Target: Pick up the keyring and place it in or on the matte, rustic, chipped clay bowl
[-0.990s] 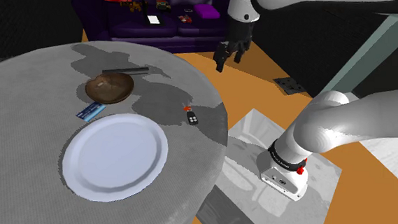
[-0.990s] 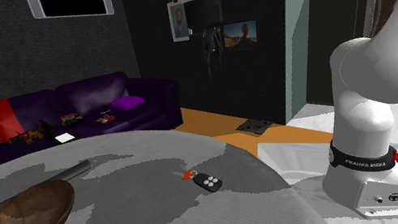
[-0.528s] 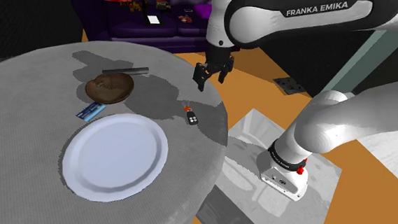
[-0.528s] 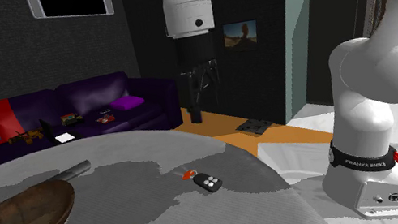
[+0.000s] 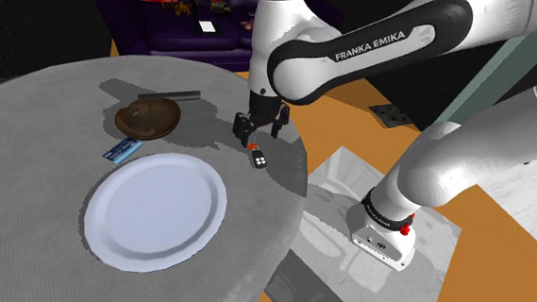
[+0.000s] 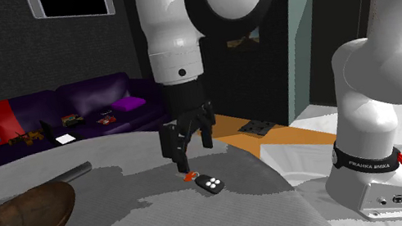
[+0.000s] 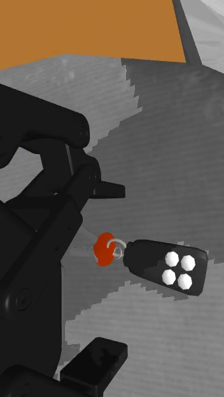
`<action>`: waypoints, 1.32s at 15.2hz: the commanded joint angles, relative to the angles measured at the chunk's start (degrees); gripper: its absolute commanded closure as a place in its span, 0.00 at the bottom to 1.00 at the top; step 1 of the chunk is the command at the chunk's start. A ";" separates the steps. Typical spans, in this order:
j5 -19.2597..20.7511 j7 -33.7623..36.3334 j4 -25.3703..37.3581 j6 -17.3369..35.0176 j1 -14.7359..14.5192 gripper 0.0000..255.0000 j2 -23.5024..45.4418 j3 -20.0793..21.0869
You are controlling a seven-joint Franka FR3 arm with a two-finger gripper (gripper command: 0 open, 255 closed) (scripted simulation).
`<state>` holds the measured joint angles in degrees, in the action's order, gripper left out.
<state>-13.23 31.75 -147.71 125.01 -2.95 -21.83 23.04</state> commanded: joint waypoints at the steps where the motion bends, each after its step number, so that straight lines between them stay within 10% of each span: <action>1: 0.00 0.61 -0.30 1.95 0.10 0.00 1.60 0.56; 14: 0.15 1.01 -2.47 7.15 0.22 0.00 4.68 1.51; 15: 0.15 1.01 -2.47 7.15 0.22 1.00 4.68 1.51; 20: 0.15 1.01 -2.47 7.15 0.22 1.00 4.68 1.51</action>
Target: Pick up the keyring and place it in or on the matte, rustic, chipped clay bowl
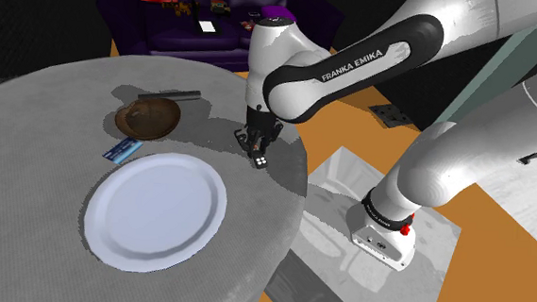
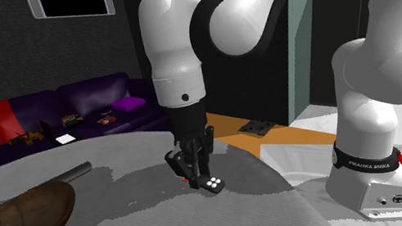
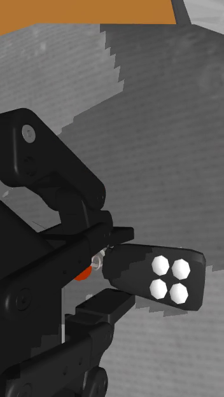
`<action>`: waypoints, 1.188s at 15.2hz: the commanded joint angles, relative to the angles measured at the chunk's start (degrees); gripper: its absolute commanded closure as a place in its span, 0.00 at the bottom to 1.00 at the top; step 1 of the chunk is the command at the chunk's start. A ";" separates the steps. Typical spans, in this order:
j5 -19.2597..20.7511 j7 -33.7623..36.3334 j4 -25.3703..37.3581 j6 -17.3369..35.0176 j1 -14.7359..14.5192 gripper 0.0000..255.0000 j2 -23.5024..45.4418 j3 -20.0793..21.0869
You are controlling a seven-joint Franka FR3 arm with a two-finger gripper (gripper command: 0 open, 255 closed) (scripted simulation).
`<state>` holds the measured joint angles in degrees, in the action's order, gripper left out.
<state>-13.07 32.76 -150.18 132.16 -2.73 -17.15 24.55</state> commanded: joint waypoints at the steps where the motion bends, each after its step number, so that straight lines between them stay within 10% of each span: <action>1: 0.00 0.00 0.00 0.00 0.00 1.00 0.00 0.00; 18: -0.18 -0.44 5.86 -12.80 -0.35 1.00 -7.06 -2.16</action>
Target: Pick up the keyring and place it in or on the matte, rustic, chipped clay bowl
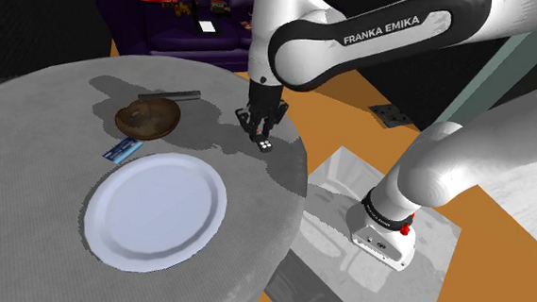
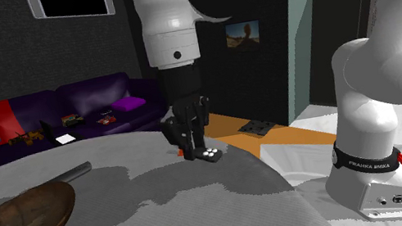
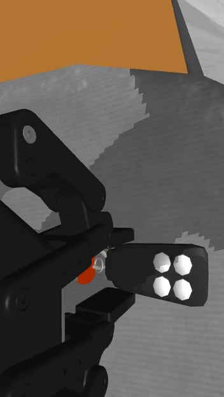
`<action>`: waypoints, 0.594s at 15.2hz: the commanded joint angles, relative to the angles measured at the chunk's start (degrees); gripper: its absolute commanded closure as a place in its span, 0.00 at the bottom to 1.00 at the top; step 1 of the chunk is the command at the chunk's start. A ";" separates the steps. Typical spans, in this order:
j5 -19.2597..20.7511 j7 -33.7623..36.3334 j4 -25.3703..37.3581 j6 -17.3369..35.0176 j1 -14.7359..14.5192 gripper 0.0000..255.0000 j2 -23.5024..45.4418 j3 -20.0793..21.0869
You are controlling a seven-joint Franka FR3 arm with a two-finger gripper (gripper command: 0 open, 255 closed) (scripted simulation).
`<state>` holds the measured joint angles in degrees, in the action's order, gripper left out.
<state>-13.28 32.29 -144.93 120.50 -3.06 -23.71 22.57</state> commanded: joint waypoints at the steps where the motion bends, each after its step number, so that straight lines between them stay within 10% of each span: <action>1: 0.06 0.02 1.12 -2.00 -0.02 1.00 -0.86 -0.32; 9: 0.48 0.12 5.60 -8.76 0.07 1.00 -3.17 -1.42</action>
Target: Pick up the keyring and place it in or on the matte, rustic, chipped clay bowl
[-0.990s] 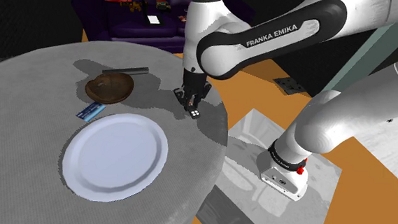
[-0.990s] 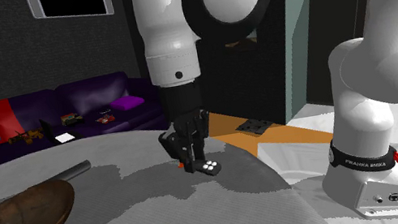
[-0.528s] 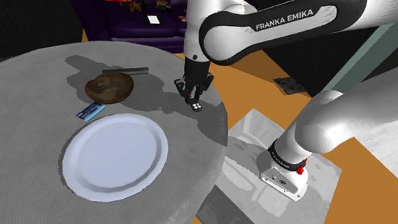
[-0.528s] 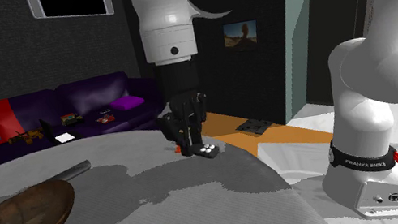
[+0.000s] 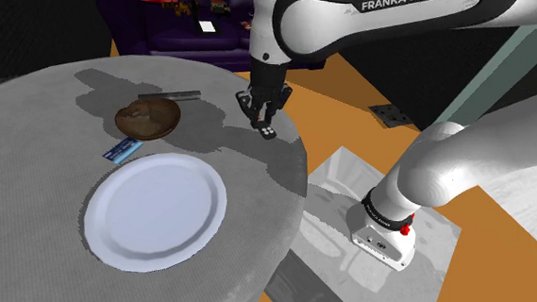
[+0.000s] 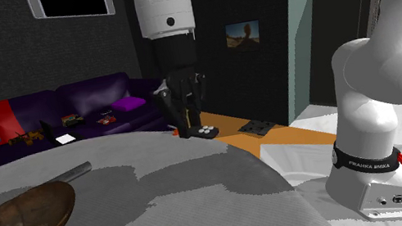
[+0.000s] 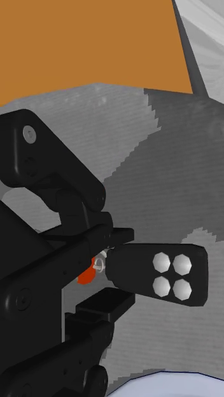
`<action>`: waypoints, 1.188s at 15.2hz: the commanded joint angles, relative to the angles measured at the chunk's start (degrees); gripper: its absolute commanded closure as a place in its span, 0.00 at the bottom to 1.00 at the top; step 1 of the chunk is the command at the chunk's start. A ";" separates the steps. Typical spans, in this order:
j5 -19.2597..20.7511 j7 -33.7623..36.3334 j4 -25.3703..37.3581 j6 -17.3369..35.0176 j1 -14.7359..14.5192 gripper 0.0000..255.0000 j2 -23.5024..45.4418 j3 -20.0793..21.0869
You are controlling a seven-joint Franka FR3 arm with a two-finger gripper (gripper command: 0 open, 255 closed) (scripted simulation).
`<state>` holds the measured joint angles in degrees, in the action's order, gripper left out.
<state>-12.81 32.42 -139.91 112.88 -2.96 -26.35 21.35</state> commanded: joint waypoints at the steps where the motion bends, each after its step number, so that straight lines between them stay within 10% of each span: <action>1: 0.03 0.00 0.73 -1.33 -0.02 1.00 -0.59 -0.23; 18: 17.56 16.57 46.03 -6.50 -1.70 1.00 41.97 6.86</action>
<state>3.29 47.79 -97.42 107.23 -3.77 12.60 28.11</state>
